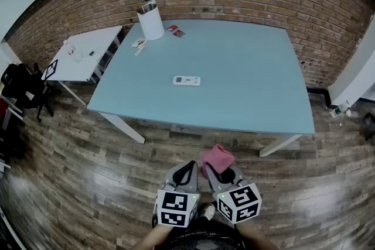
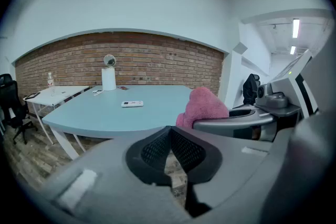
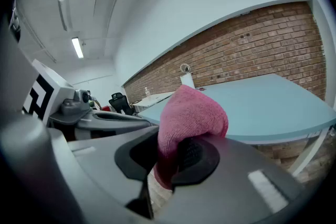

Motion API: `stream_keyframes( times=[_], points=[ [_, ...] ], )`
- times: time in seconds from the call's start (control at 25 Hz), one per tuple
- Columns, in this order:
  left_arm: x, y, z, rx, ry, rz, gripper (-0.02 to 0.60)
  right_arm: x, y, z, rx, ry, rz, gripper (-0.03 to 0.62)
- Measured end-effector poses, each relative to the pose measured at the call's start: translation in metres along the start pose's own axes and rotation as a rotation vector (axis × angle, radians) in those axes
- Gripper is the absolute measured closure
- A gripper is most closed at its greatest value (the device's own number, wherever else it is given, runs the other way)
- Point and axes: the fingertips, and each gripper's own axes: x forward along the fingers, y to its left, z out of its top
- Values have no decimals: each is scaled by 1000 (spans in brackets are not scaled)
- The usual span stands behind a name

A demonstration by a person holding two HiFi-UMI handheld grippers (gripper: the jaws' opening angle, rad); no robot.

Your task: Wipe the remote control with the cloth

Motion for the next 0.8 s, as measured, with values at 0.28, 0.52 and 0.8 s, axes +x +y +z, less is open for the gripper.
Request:
stream_keyframes(
  times=[0.28,0.52,0.8],
  points=[
    [-1,2,3,38,-14,-6,577,1,5,-4,17,9,27,531],
    [16,18,9,86,-19,-52,577,18,2,-8,25,10,33,531],
    [70,64,29,223,16,-93,575,59,-30,8,27,25,-22,531]
  ],
)
